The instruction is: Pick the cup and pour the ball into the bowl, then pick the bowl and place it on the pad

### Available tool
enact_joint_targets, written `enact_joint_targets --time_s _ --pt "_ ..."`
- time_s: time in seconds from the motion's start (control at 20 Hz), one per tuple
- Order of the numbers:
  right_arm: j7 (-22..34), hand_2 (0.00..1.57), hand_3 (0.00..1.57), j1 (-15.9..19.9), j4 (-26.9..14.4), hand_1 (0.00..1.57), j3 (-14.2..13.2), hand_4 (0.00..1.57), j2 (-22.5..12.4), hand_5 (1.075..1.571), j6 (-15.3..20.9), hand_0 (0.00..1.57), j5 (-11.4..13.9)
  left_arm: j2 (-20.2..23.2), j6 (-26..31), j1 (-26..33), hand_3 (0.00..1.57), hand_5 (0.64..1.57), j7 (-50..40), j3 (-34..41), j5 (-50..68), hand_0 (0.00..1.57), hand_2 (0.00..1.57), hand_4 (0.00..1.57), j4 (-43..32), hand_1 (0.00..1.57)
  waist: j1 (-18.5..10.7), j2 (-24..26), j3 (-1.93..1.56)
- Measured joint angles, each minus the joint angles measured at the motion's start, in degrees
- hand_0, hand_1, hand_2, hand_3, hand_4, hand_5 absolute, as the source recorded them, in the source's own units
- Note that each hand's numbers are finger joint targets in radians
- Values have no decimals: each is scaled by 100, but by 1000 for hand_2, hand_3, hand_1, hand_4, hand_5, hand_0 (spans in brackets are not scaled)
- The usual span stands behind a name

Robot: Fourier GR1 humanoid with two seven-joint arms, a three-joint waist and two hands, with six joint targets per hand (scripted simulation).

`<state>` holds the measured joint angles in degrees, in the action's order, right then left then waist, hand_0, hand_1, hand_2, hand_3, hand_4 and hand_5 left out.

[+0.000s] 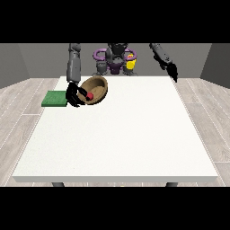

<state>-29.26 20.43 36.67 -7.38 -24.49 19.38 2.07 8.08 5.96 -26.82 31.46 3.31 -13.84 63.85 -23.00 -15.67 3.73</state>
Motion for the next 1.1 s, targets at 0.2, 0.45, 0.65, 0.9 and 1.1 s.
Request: enact_joint_targets --time_s 0.2,0.45,0.65,0.9,1.1 --pt "1088 1571 1571 72 -30 1571 140 1158 -107 1570 102 1571 126 -72 47 14 0 712 -92 -48 1 0 0 0 -135 0 -118 230 -115" --pt "2633 1571 1571 172 62 1571 658 1308 -393 1554 -178 1571 542 -61 -21 205 0 726 -22 128 53 0 0 0 -638 0 209 714 -260" --pt "3502 1571 1571 361 374 1571 1236 1571 -1129 1571 -873 1571 1092 -131 -181 423 0 729 -89 284 94 0 0 0 -1057 0 670 1287 -303" --pt "4270 1571 1571 895 970 1571 1738 1571 -1800 1555 -2004 1571 1503 19 -309 710 0 721 77 561 180 0 0 0 -1457 0 1207 1724 -337" --pt "4337 1571 1571 1219 1307 1571 1712 1571 -2075 1543 -2570 1571 1621 207 -399 879 0 710 418 814 302 0 0 0 -1641 0 1576 1595 -355"
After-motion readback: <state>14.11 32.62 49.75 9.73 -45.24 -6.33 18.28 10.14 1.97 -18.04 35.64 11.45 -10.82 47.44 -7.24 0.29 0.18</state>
